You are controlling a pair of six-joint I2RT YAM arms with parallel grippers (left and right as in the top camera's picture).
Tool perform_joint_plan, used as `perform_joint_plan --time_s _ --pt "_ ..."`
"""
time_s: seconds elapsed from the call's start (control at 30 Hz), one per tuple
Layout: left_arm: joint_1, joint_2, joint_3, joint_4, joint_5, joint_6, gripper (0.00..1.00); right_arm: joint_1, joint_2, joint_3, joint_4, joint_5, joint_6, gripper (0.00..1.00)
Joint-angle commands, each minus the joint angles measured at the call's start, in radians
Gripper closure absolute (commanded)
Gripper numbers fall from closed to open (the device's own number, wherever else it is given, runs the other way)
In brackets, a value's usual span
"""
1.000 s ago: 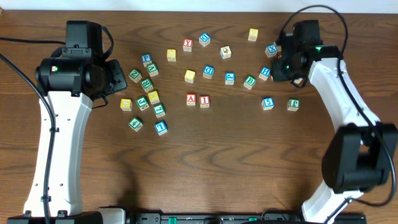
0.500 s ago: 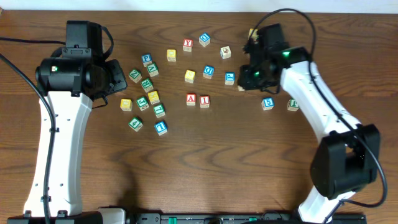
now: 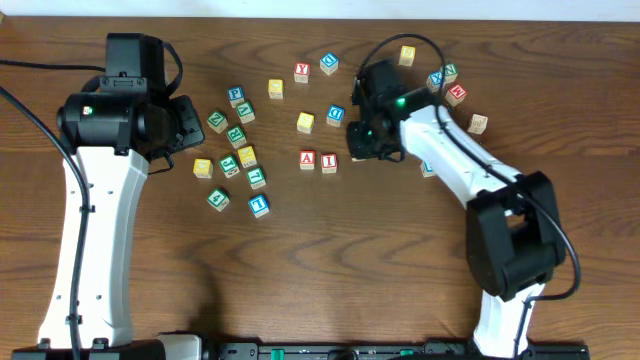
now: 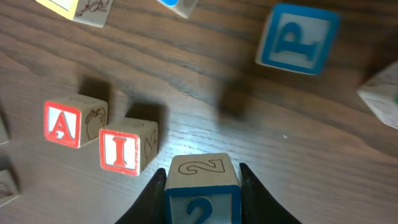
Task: Spell out AI2
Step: 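Close the right gripper on the blue 2 block and lift it, then carry the 2 block left toward the A and I blocks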
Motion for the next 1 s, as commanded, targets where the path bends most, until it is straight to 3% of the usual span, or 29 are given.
perform_joint_plan --time_s 0.0,0.53,0.97 --pt "0.005 0.005 0.015 -0.002 -0.013 0.009 0.59 0.029 0.029 0.004 0.012 0.058 0.020 0.86" --pt "0.005 0.005 0.015 -0.002 -0.013 0.009 0.58 0.075 0.090 0.004 0.032 0.177 0.184 0.84" --pt "0.005 0.005 0.015 -0.002 -0.013 0.009 0.59 0.085 0.107 0.004 0.069 0.262 0.263 0.88"
